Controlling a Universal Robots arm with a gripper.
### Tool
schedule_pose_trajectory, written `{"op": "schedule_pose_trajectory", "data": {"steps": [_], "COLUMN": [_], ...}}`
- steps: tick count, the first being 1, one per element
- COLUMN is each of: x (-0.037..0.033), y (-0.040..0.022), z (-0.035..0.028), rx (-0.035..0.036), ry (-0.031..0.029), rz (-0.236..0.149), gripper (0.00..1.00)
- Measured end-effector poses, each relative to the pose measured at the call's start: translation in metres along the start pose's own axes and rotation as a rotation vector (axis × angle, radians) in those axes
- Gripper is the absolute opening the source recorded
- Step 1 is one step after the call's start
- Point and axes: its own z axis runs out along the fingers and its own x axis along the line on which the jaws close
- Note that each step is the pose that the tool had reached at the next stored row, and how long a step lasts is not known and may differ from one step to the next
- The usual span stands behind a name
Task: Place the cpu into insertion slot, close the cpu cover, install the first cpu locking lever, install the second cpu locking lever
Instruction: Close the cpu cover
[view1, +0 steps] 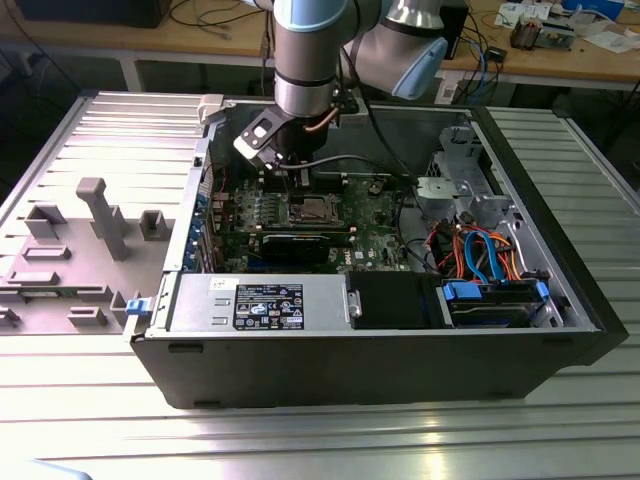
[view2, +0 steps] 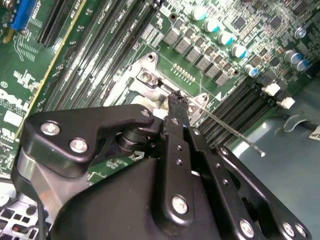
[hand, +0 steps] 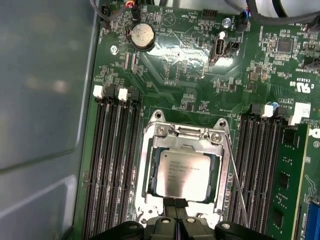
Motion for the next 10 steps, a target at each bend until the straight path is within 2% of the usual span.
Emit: {"op": "schedule_pose_trajectory", "data": {"steps": [1, 2, 4, 5, 8, 10], "x": [-0.0008, -0.0019, -0.0032, -0.0035, -0.0034, -0.0033], "y": [0.0055, 0.0141, 0.0231, 0.0254, 0.0253, 0.0252], "z": [-0.0001, -0.0003, -0.0004, -0.0004, -0.0063, -0.0095], "rx": [0.0001, 0.0002, 0.0004, 0.0007, 0.0022, 0.0026], "ry": [-0.0007, -0.0017, -0.0030, -0.0063, -0.0164, -0.0208], "rz": [0.000, 0.000, 0.000, 0.000, 0.008, 0.012], "gripper": [0.11, 0.11, 0.11, 0.11, 0.11, 0.11]}}
